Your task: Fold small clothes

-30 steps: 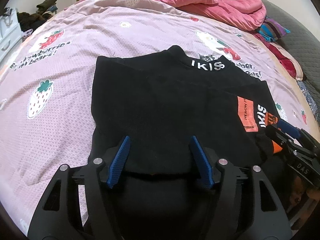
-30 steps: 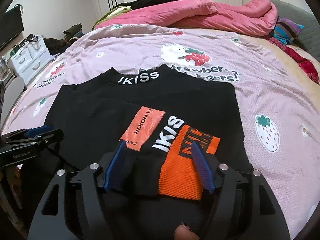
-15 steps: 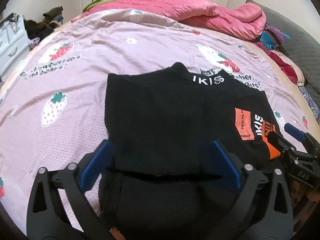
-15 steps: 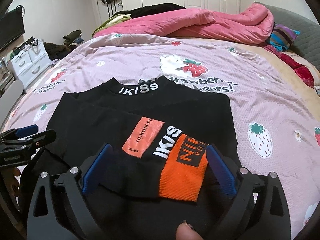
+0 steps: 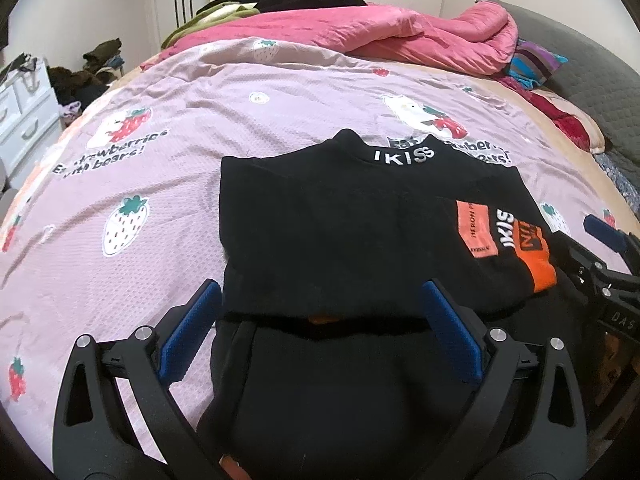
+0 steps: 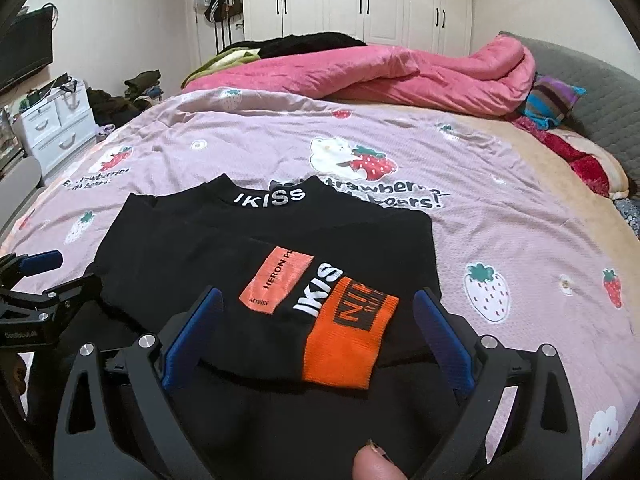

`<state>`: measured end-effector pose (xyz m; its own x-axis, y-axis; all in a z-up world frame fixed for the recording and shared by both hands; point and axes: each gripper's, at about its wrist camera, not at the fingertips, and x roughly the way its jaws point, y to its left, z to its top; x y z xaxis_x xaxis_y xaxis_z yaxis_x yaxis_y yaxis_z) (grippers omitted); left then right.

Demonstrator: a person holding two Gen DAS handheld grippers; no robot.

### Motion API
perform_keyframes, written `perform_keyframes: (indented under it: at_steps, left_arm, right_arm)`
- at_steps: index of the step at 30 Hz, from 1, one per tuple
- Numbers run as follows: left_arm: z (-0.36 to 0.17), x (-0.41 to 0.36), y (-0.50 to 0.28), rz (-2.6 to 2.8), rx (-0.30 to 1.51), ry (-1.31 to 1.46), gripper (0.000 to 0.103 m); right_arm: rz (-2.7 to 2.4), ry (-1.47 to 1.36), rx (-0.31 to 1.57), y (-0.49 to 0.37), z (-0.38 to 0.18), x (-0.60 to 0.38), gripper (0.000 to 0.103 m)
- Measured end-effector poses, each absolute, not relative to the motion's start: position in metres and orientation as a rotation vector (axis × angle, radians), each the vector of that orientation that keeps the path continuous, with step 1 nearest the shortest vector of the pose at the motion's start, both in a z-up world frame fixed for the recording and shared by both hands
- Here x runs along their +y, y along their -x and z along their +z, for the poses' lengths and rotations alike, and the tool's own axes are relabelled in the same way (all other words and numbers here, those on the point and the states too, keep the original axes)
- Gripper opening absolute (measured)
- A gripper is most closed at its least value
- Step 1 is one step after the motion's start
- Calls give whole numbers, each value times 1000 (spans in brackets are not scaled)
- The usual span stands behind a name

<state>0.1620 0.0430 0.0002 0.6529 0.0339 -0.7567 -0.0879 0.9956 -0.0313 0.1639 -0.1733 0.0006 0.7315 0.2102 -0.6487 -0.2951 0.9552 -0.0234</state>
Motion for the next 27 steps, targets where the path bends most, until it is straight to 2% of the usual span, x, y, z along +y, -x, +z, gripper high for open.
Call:
perform_keyframes:
  at_steps: [27]
  left_arm:
    - [6,64,-98,69,850,53,94]
  right_arm:
    - [259,60,673,-96,0,-227,96]
